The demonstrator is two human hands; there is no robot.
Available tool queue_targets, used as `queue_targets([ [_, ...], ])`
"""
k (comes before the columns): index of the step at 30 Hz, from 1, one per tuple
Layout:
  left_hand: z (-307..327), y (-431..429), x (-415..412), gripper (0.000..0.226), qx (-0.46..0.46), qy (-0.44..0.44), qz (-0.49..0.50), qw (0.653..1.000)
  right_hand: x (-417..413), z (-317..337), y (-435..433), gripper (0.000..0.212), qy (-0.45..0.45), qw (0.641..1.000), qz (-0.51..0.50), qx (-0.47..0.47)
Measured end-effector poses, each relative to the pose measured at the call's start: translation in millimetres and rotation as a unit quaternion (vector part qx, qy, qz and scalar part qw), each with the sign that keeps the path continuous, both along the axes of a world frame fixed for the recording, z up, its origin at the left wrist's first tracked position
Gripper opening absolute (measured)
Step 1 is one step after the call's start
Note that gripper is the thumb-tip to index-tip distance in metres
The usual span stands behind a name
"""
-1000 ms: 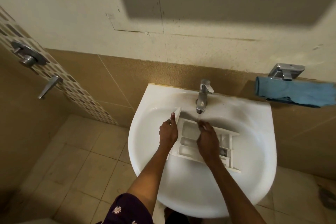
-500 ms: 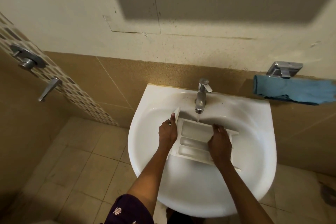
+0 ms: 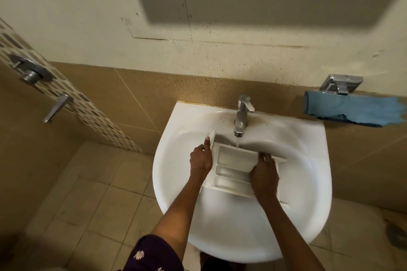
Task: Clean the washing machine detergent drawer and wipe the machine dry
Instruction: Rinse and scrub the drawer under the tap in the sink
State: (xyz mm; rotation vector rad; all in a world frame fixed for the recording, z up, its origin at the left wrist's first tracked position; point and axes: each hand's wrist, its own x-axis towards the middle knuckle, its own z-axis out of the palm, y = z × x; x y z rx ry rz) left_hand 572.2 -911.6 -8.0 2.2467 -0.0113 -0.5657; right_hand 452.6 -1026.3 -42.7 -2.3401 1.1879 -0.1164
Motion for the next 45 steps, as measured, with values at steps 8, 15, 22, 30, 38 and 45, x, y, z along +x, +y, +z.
queue_targets([
  [8, -0.8, -0.5, -0.2, 0.069, 0.000, 0.008, -0.002, 1.000, 3.5, 1.3, 2.6, 0.055, -0.012, 0.997, 0.076, -0.002],
  [15, -1.4, -0.4, 0.1, 0.068, -0.001, 0.000, -0.005, 1.000, 9.2, -0.4, 15.6, 0.056, -0.023, 0.999, 0.040, 0.009],
  [22, -0.6, -0.9, -0.4, 0.070, 0.000, 0.000, -0.004, 1.000, -4.3, -3.5, -11.2, 0.050, -0.039, 0.999, 0.025, 0.009],
  [30, 1.1, 0.0, -1.7, 0.066, -0.008, -0.004, -0.002, 1.000, 13.1, 3.3, 9.3, 0.045, -0.041, 0.989, 0.138, -0.024],
  [38, 2.4, 0.0, -1.6, 0.066, -0.009, -0.008, 0.001, 1.000, 27.6, 24.7, -0.6, 0.025, -0.099, 0.995, -0.003, 0.032],
  [45, 4.2, 0.1, -2.6, 0.064, -0.011, -0.005, 0.002, 1.000, 66.2, 52.4, -5.4, 0.020, -0.352, 0.597, -0.270, 0.668],
])
